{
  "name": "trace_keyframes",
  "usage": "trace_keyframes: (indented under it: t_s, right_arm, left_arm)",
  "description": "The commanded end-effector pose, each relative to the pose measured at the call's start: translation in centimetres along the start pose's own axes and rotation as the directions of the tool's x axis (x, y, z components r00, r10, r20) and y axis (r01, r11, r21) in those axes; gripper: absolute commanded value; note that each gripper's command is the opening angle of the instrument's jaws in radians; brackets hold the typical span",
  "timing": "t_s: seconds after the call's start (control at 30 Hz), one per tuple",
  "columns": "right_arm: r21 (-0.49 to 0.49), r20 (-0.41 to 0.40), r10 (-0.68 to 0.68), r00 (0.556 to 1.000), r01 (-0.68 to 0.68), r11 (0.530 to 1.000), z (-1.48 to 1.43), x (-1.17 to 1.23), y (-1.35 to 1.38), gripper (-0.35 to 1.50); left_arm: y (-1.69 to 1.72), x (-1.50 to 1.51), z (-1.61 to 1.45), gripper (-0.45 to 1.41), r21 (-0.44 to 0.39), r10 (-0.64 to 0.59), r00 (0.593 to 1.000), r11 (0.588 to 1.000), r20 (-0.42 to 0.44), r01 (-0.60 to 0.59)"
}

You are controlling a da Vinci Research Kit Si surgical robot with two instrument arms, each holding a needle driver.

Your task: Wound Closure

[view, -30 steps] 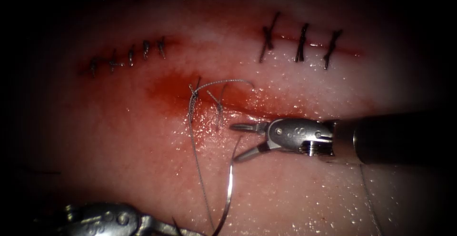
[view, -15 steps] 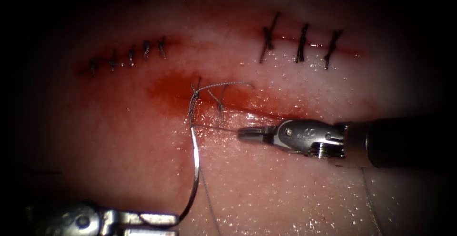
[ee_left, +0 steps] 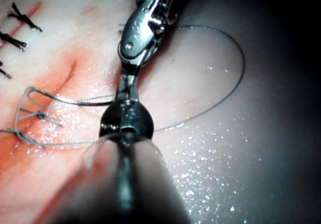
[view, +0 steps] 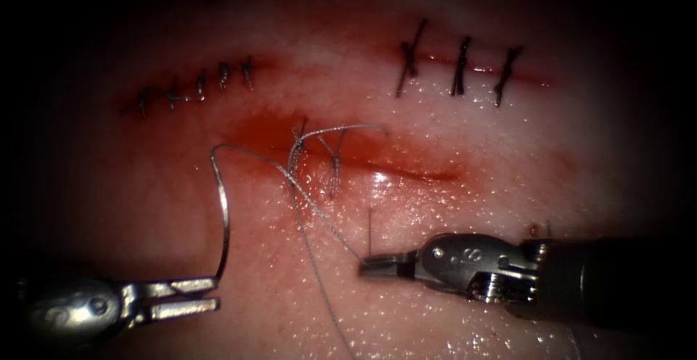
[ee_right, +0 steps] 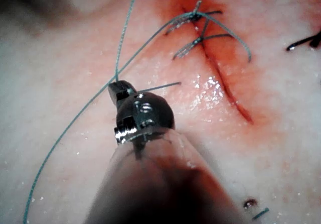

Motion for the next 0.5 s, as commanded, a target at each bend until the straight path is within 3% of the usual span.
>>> trace_keyframes:
  t_s: [0.03,0.27,0.37,0.47,0.5]
  right_arm:
    - [0.029,-0.001,0.001,1.0,-0.001,1.0,0.14,0.09,-0.29,-0.35]
    - [0.109,0.008,-0.016,1.0,0.015,0.994,0.32,0.32,-0.91,-0.35]
    - [0.126,0.011,-0.024,1.0,0.022,0.992,0.38,0.37,-1.01,-0.35]
    - [0.098,-0.037,-0.133,0.99,0.136,0.986,0.38,0.42,-0.93,-0.35]
    - [0.075,-0.054,-0.176,0.983,0.18,0.981,0.37,0.43,-0.87,-0.05]
  left_arm:
    - [0.01,-0.09,0.05,-0.45,-0.025,0.003,1.0,1.0,0.013,-0.002]
    - [-0.02,-0.21,0.02,-0.45,-0.084,0.017,0.999,0.996,0.031,-0.014]
    - [-0.01,-0.21,0.01,-0.45,-0.092,0.019,0.999,0.996,0.048,-0.015]
    - [-0.01,-0.22,-0.01,-0.45,-0.096,0.015,0.998,0.995,0.064,-0.009]
    - [-0.02,-0.22,-0.02,-0.45,-0.096,0.02,0.998,0.995,0.065,-0.014]
